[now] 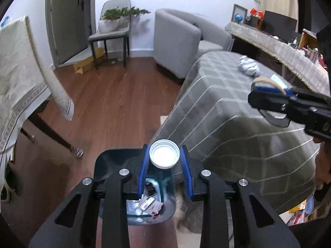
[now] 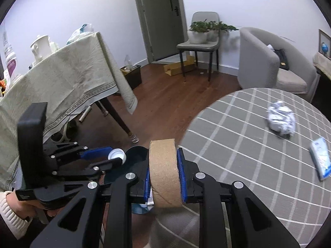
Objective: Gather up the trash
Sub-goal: 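Carry tape roll and cap over the bin while the left gripper opens to drop the cap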
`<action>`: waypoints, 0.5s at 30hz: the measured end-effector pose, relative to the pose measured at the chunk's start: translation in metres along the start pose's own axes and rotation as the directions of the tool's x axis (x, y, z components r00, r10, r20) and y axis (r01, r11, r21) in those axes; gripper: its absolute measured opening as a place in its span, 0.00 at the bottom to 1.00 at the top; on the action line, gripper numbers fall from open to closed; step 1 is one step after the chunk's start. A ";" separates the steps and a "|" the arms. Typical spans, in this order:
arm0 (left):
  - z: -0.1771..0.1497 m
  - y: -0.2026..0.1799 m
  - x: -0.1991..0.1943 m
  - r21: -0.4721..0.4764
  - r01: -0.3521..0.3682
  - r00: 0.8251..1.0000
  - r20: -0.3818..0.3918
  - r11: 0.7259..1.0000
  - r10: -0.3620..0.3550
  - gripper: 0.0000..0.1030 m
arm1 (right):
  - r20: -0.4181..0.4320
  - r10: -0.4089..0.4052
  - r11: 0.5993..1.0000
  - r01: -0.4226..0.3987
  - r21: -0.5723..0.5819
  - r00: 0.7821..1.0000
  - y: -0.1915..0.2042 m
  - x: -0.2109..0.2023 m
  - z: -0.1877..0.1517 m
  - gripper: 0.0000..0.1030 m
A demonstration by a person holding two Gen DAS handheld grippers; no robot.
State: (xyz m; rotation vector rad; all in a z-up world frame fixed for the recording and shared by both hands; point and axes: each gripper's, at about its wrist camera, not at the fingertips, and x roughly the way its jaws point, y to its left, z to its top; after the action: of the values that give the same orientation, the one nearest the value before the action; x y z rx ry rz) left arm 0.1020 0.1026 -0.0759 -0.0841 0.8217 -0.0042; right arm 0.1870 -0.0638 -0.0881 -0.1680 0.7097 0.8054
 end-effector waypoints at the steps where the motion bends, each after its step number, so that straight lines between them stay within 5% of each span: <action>1: -0.003 0.005 0.003 -0.004 -0.003 1.000 -0.011 1.000 0.003 0.32 | -0.005 0.007 1.000 -0.007 -0.005 1.000 0.007 0.005 0.001 0.21; 15: -0.027 0.050 0.047 -0.024 -0.036 0.983 -0.181 0.999 0.031 0.32 | -0.068 0.068 0.995 -0.073 -0.071 0.995 0.059 0.061 0.023 0.21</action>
State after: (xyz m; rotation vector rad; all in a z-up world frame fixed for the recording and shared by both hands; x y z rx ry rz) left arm 0.1131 0.1485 -0.1326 -0.0966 1.0052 0.0315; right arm 0.1859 0.0230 -0.1027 -0.2372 0.7513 0.8976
